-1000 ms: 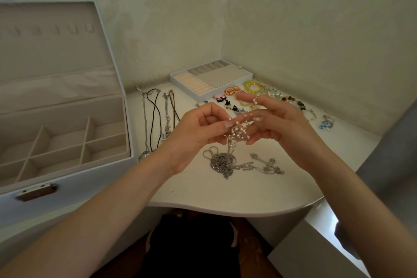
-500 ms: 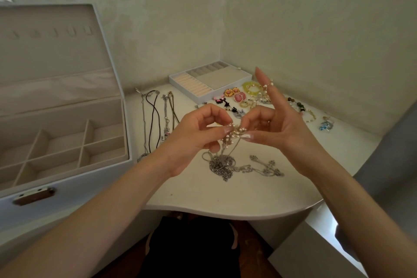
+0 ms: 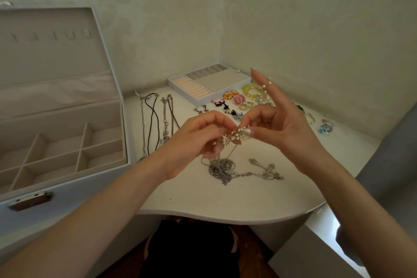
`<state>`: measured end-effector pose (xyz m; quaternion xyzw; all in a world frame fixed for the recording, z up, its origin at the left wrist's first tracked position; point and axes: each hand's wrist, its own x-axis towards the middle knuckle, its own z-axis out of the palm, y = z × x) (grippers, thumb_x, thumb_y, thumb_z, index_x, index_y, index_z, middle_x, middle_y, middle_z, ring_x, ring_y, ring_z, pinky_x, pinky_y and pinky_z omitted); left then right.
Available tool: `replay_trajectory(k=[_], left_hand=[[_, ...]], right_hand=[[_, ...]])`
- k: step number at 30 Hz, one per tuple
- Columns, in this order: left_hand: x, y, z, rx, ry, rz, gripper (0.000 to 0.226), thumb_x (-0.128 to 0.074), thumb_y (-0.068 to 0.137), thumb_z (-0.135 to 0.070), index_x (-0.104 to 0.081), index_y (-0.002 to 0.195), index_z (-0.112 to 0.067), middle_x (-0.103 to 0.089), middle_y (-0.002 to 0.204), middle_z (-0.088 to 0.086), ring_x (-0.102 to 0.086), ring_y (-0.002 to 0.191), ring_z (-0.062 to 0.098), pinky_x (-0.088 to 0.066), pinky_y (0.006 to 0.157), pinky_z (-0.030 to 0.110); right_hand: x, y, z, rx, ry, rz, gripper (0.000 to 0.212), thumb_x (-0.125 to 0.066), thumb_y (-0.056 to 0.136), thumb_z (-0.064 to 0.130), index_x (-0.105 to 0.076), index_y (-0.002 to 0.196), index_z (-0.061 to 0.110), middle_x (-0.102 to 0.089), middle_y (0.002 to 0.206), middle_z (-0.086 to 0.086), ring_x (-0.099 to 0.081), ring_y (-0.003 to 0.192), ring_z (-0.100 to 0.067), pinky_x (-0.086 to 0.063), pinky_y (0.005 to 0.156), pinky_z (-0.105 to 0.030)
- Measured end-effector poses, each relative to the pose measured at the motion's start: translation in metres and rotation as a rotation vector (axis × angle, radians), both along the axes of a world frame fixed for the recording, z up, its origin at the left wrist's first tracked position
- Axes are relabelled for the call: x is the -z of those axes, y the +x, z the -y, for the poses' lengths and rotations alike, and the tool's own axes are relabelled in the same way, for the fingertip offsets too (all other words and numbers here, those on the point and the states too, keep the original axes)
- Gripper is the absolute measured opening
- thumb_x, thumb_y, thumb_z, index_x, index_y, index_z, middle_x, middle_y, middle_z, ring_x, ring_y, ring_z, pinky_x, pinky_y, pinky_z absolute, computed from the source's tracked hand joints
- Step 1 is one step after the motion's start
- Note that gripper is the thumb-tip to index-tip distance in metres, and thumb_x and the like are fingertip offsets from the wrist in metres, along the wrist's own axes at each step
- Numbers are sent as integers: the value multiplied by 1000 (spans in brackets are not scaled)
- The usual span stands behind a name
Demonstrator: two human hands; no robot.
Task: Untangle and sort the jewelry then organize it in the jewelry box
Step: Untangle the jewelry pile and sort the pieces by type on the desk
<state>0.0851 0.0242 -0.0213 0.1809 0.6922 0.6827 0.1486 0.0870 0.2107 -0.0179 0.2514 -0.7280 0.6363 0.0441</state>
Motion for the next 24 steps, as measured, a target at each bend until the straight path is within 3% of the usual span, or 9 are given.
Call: replay_trajectory(k=[5, 12, 17, 22, 24], left_hand=[[-4, -1, 0, 10, -85, -56, 22, -62, 78, -28, -64, 87, -8, -66, 78, 9, -40, 48, 8, -29, 46, 16], [-3, -2, 6, 102, -171, -93, 9, -61, 85, -6, -64, 91, -11, -70, 78, -3, -59, 66, 5, -45, 60, 17], [-3, 0, 7, 120, -101, -126, 18, -63, 76, -16, -61, 91, -8, -72, 89, 0, -64, 82, 8, -48, 68, 19], [-2, -1, 8, 92, -5, -122, 17, -65, 72, -12, -58, 87, -7, -73, 85, 1, -67, 82, 10, -49, 72, 18], [-2, -2, 8, 77, 19, -125, 16, -66, 71, -12, -58, 84, -8, -73, 86, 2, -66, 80, 10, -50, 71, 18]], right_hand=[[-5, -4, -2, -28, 59, -37, 76, -66, 75, 0, -38, 142, 27, -66, 80, -3, -53, 71, -22, -46, 69, -30], [-7, -12, 0, -3, 71, -6, 59, -68, 77, -1, -53, 130, 22, -69, 82, -2, -58, 73, -16, -50, 71, -26], [-6, -11, 5, 29, 108, 83, 34, -64, 82, -5, -69, 108, 16, -71, 85, -2, -61, 72, -7, -47, 65, -18], [-2, -10, 5, 35, 143, 178, 13, -63, 86, 10, -72, 95, 12, -68, 65, 6, -59, 59, -1, -47, 61, -16], [0, -10, 4, 59, 128, 213, 17, -62, 86, 20, -73, 91, 8, -69, 65, 4, -61, 61, -3, -49, 62, -16]])
